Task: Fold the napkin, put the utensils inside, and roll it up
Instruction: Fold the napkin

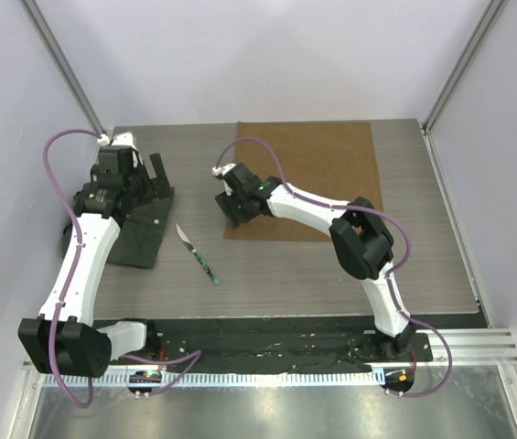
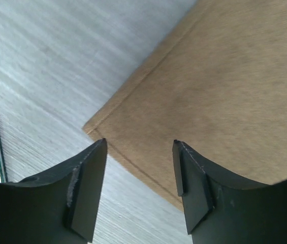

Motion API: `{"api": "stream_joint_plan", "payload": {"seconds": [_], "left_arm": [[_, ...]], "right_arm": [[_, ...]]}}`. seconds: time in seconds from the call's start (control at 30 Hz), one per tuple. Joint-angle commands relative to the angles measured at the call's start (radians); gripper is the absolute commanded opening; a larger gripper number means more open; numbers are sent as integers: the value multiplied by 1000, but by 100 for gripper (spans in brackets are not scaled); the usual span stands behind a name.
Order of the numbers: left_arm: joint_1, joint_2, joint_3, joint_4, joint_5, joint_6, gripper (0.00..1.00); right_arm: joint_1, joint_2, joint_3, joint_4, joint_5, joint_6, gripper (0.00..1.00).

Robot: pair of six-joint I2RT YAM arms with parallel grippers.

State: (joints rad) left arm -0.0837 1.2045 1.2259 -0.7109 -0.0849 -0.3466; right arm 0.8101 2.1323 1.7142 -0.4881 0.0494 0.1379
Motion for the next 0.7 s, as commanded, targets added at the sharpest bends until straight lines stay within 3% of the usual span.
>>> {"api": "stream_joint_plan", "payload": {"seconds": [0.0,0.67], "left_arm": [[10,9,9,34,-82,23,100],[10,40,6,31,-38,6,100]], "right_arm": [[63,12,67,-20,79,-41,61],[116,133,131,-33,50,-61,49]]}}
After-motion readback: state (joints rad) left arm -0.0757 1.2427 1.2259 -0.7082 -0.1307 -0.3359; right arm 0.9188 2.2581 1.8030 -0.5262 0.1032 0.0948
